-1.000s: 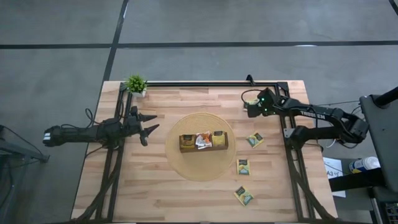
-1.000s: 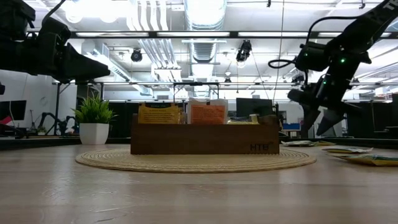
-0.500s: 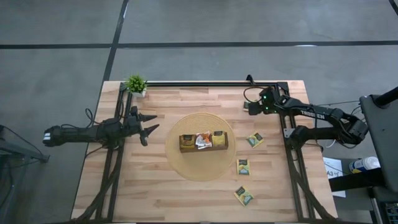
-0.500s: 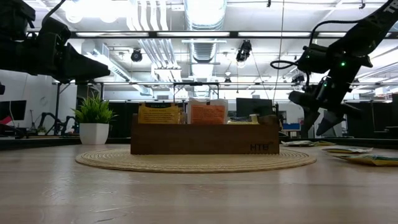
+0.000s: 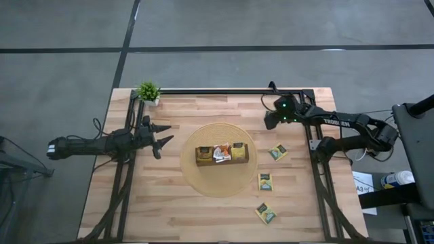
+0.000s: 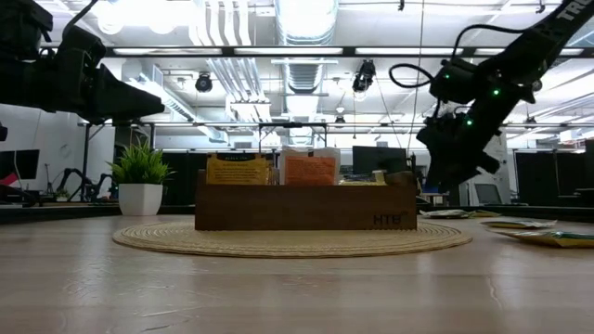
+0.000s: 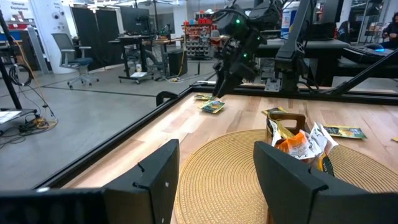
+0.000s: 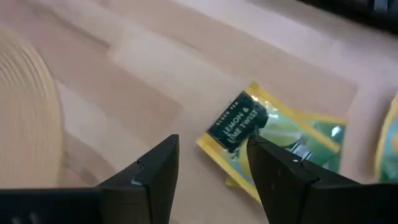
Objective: Pick & Place Tea
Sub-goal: Put the lemon tea sachet into the right section of the wooden organizer
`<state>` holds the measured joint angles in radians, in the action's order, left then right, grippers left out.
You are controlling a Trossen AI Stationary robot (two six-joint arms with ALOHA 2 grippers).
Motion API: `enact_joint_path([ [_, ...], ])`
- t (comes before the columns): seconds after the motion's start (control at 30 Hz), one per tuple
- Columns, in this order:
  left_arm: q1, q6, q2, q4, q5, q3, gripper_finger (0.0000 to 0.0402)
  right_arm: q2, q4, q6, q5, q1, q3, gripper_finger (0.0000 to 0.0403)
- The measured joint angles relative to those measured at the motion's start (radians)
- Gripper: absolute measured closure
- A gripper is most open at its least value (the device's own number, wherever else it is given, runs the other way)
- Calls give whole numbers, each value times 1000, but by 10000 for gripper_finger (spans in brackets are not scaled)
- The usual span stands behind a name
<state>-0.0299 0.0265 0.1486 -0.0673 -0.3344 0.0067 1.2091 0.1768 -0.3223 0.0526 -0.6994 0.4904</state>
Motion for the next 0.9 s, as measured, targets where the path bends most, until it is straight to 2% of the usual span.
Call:
enact_joint_path([
  [0.27,0,0,0,0,0,0,199,135,7,332,144,131,53,237],
  [0.33,0,0,0,0,0,0,199,173,18,403,212,159,61,241],
  [0.47,0,0,0,0,0,0,199,237,29,428,370,176,63,250],
  [0.7,0,0,0,0,0,0,199,288,18,435,368,183,66,262],
  [0.9,0,0,0,0,0,0,199,274,25,435,356,198,71,268],
])
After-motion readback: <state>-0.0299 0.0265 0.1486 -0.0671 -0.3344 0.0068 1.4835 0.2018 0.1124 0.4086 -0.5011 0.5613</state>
